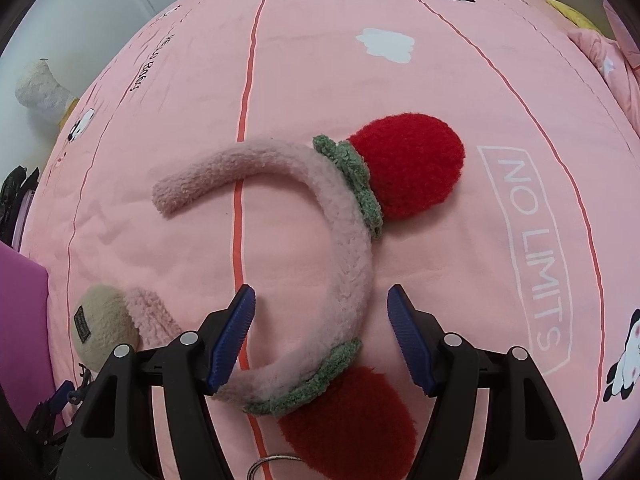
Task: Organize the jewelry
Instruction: 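Grasp the navy hair tie with the left tool while the right tool grasps the pink headband, then lift the hair tie and headband and carry both over the purple tub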
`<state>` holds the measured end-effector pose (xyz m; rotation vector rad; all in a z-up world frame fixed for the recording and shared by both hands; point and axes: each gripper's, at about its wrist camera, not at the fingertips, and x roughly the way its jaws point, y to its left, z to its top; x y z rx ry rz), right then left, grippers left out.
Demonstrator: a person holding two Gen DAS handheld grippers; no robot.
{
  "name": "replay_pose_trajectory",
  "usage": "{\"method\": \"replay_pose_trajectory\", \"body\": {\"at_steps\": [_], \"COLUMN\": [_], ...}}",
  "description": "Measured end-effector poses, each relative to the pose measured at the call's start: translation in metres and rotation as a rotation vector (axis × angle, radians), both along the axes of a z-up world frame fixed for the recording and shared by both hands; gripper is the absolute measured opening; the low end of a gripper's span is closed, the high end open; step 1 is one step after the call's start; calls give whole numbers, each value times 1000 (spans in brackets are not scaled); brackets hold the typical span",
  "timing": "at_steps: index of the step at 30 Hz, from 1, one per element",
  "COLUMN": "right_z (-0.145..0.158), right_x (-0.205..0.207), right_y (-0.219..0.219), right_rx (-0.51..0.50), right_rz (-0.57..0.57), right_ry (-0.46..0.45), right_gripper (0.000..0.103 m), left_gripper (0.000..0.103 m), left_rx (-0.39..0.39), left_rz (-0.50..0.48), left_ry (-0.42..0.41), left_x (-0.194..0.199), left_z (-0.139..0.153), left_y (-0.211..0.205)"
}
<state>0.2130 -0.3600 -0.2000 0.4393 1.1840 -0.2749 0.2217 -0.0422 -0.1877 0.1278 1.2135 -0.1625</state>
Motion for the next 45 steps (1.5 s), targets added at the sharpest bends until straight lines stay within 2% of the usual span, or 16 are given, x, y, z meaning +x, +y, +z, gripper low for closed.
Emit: {"method": "replay_pose_trajectory", "body": {"at_steps": [9, 14, 15, 17, 18, 19, 20, 21, 22, 25, 30, 37, 45], "right_z": [-11, -12, -11, -9, -8, -7, -5, -4, -4, 0, 7, 41, 76], "right_x": [20, 21, 19, 17, 16, 16, 15, 11, 12, 8, -10, -46, -89], "right_y": [12, 20, 22, 24, 26, 27, 26, 27, 26, 25, 14, 9, 8], "right_rx": [-113, -163, -172, -176, -180, -184, -183, -180, -176, -152, -108, -132, -119], "right_rz": [12, 20, 29, 45, 54, 56, 54, 50, 48, 42, 20, -8, -43], "right_ry": [51, 38, 32, 20, 17, 15, 11, 6, 3, -12, -67, -161, -204], "right_gripper": [70, 69, 66, 57, 50, 46, 39, 29, 24, 18, 12, 11, 11], "left_gripper": [87, 85, 84, 77, 70, 61, 57, 47, 35, 12, 12, 12, 12], "left_rx": [17, 18, 7, -15, -17, -17, -14, -8, -5, -8, -32, -79, -113], "left_rz": [0, 8, 11, 23, 29, 32, 31, 26, 19, 9, 12, 11, -26], "left_ry": [-26, -44, -42, -39, -42, -47, -50, -52, -55, -49, -52, -68, -101], "left_x": [9, 7, 6, -2, -2, -4, -6, -7, -9, -11, -18, -35, -65], "left_z": [-6, -9, -8, -5, -4, -3, -2, -1, 0, 4, 14, 37, 70], "left_y": [-15, -16, -14, -4, -4, -4, -3, -5, -6, -9, -6, 2, -2]}}
